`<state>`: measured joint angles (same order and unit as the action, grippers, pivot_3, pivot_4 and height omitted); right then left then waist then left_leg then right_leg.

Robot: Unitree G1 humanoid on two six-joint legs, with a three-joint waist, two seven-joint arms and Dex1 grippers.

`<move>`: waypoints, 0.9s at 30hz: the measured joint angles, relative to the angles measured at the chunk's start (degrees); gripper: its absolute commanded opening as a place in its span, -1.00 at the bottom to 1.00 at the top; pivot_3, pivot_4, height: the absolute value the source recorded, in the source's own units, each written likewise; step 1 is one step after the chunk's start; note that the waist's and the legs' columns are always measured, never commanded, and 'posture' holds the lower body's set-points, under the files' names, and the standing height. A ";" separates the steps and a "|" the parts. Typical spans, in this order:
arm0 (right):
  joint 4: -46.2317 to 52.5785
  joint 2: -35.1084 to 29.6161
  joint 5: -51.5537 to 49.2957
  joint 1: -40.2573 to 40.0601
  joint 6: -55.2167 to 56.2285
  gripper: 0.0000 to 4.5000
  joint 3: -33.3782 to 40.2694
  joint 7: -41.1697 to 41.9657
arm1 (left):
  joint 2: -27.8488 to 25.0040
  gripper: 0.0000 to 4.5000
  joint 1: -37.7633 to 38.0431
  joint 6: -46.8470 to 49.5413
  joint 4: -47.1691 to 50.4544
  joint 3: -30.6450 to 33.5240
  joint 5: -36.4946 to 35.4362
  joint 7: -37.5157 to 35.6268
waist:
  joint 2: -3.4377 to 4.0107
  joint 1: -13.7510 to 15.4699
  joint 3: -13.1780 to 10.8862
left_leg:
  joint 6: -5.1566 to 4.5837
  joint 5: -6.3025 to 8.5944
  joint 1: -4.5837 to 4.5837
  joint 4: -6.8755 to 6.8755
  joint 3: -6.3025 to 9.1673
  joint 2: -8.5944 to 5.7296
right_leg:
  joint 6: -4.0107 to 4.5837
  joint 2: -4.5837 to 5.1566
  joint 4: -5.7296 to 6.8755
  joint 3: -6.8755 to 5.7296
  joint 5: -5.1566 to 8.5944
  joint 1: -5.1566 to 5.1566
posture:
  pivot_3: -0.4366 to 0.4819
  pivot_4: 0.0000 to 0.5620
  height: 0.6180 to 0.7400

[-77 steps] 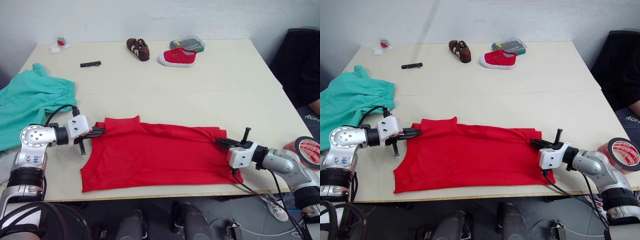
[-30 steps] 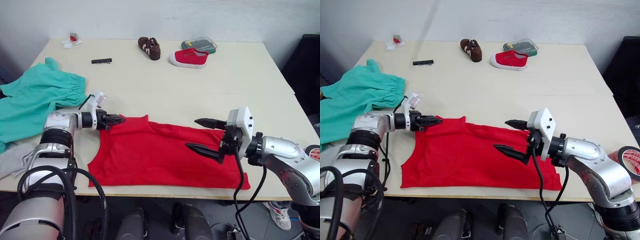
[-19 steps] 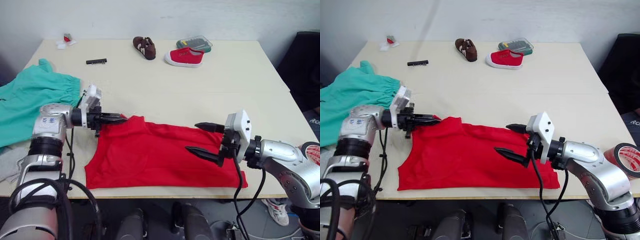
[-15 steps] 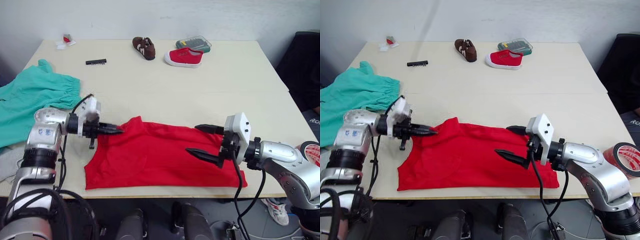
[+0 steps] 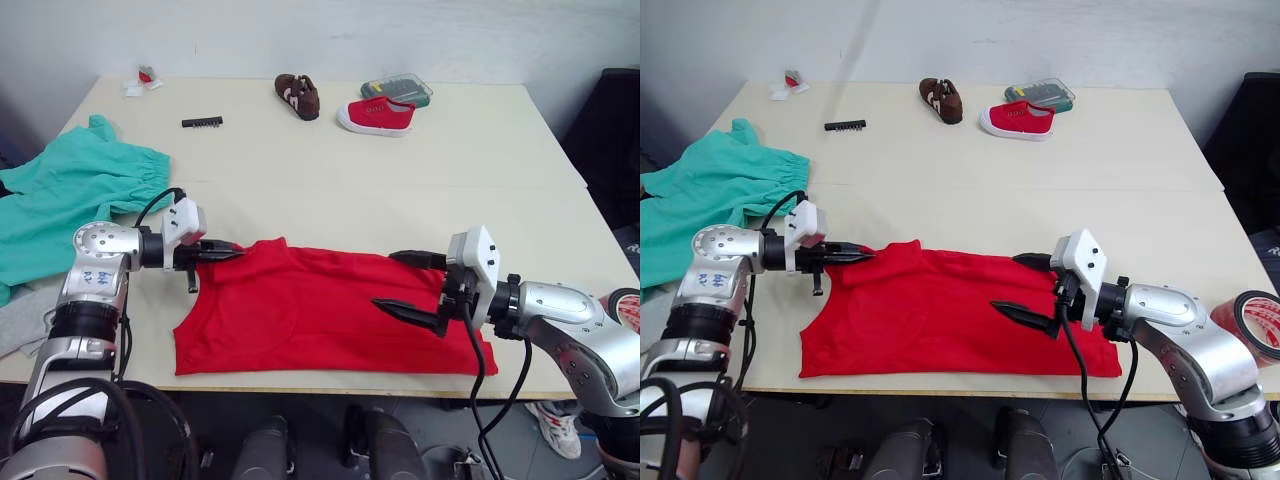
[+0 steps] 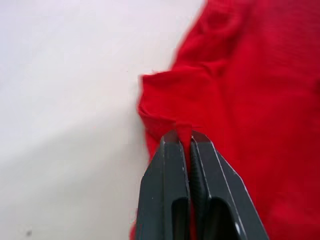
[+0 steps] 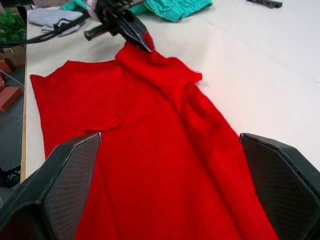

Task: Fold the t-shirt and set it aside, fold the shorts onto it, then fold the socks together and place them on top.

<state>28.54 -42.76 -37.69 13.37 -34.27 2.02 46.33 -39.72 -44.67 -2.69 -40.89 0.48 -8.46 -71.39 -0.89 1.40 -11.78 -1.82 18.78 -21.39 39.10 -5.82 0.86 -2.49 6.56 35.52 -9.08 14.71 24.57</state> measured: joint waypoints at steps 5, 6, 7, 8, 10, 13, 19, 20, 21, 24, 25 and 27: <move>-0.21 0.82 0.67 -0.27 0.00 1.00 -0.69 0.00 | 1.01 -0.70 -9.58 0.13 -13.41 0.75 1.69 6.18 | -0.01 -0.02 0.00 | -0.02 0.01 -0.06 0.00 -0.01 -0.01 | -0.06 -0.04 0.04 -0.04 -0.04 0.01 | -0.05 -0.47 1.00; -0.21 0.90 0.77 -0.44 0.01 1.00 -0.82 -0.01 | 0.98 -0.54 -11.14 0.22 -15.32 0.96 1.81 6.50 | -0.01 -0.03 0.00 | -0.03 0.01 -0.06 0.00 -0.04 -0.02 | -0.07 -0.04 0.04 -0.02 -0.04 0.00 | -0.05 -0.47 1.00; -0.20 0.93 0.83 -0.56 0.01 1.00 -0.93 -0.02 | 0.96 -0.43 -12.28 0.51 -16.53 1.33 1.78 6.54 | -0.01 -0.13 0.00 | -0.04 0.02 -0.06 0.00 -0.08 -0.03 | -0.07 -0.05 0.03 0.00 -0.04 0.01 | -0.05 -0.47 1.00; -0.21 0.99 0.98 -0.62 0.01 1.00 -0.94 -0.09 | 0.96 -0.28 -13.31 1.58 -17.49 1.57 1.65 5.89 | -0.01 -0.24 0.00 | -0.06 0.03 -0.06 0.00 -0.11 -0.02 | -0.07 -0.07 0.02 0.01 -0.04 0.01 | -0.05 -0.47 1.00; -0.21 1.21 1.15 -0.64 0.01 1.00 -0.94 -0.37 | 0.96 -0.01 -14.13 4.06 -18.51 1.85 1.44 3.92 | -0.01 -0.43 0.00 | -0.09 0.05 -0.05 0.00 -0.17 -0.03 | -0.08 -0.11 0.00 0.02 -0.04 0.01 | -0.05 -0.47 1.00; -0.20 1.53 1.16 -0.77 0.01 1.00 -0.94 -0.75 | 0.96 -0.01 -14.15 6.99 -19.55 1.76 1.48 1.72 | -0.01 -0.58 0.00 | -0.10 0.05 -0.06 0.00 -0.17 -0.02 | -0.08 -0.13 -0.03 0.04 -0.04 0.02 | -0.05 -0.47 1.00; -0.19 1.60 1.15 -1.29 0.00 1.00 -0.93 -1.47 | 1.02 -0.01 -14.15 6.23 -20.79 -0.79 4.71 1.94 | -0.01 -0.51 0.00 | -0.10 0.05 -0.06 0.01 -0.16 -0.02 | -0.09 -0.10 0.00 0.06 -0.04 0.02 | -0.05 -0.47 1.00; -0.17 1.60 1.15 -1.31 0.00 1.00 -0.93 -1.55 | 1.11 -0.01 -14.16 6.08 -21.05 -1.09 5.38 2.76 | -0.01 -0.47 0.00 | -0.10 0.05 -0.06 0.01 -0.15 -0.02 | -0.09 -0.09 0.00 0.06 -0.04 0.02 | -0.05 -0.47 1.00; -0.11 1.60 1.15 -1.31 0.00 1.00 -0.93 -1.62 | 1.28 -0.01 -14.32 6.10 -21.66 -1.18 5.82 3.67 | -0.01 -0.43 0.00 | -0.10 0.05 -0.05 0.01 -0.15 -0.02 | -0.09 -0.08 0.01 0.07 -0.04 0.02 | -0.05 -0.47 1.00; -0.02 1.60 1.13 -1.31 0.00 1.00 -0.92 -1.79 | 1.85 -0.01 -15.22 5.63 -24.01 -1.96 7.86 7.63 | -0.02 -0.42 0.00 | -0.10 0.04 -0.05 0.01 -0.15 -0.02 | -0.09 -0.08 0.01 0.06 -0.05 0.02 | -0.05 -0.47 1.00; 0.03 1.60 1.13 -1.33 0.00 1.00 -0.91 -1.89 | 2.03 -0.01 -15.58 5.54 -25.05 -2.15 8.61 9.02 | -0.02 -0.42 0.00 | -0.10 0.04 -0.05 0.01 -0.16 -0.02 | -0.09 -0.08 0.01 0.06 -0.05 0.02 | -0.05 -0.47 1.00; 0.07 1.60 1.14 -1.54 0.00 1.00 -0.87 -1.99 | 2.66 -0.01 -15.74 5.80 -26.01 -2.23 9.20 10.61 | -0.02 -0.36 0.00 | -0.10 0.04 -0.06 0.01 -0.16 -0.02 | -0.09 -0.08 0.00 0.06 -0.05 0.02 | -0.05 -0.47 1.00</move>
<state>28.61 -41.16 -36.55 11.83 -34.27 1.14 44.33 -37.06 -60.42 3.10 -66.90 -1.75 0.75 -60.78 -0.90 1.04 -11.78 -1.92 18.83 -21.44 39.12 -5.98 0.84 -2.59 6.48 35.53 -9.02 14.66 24.59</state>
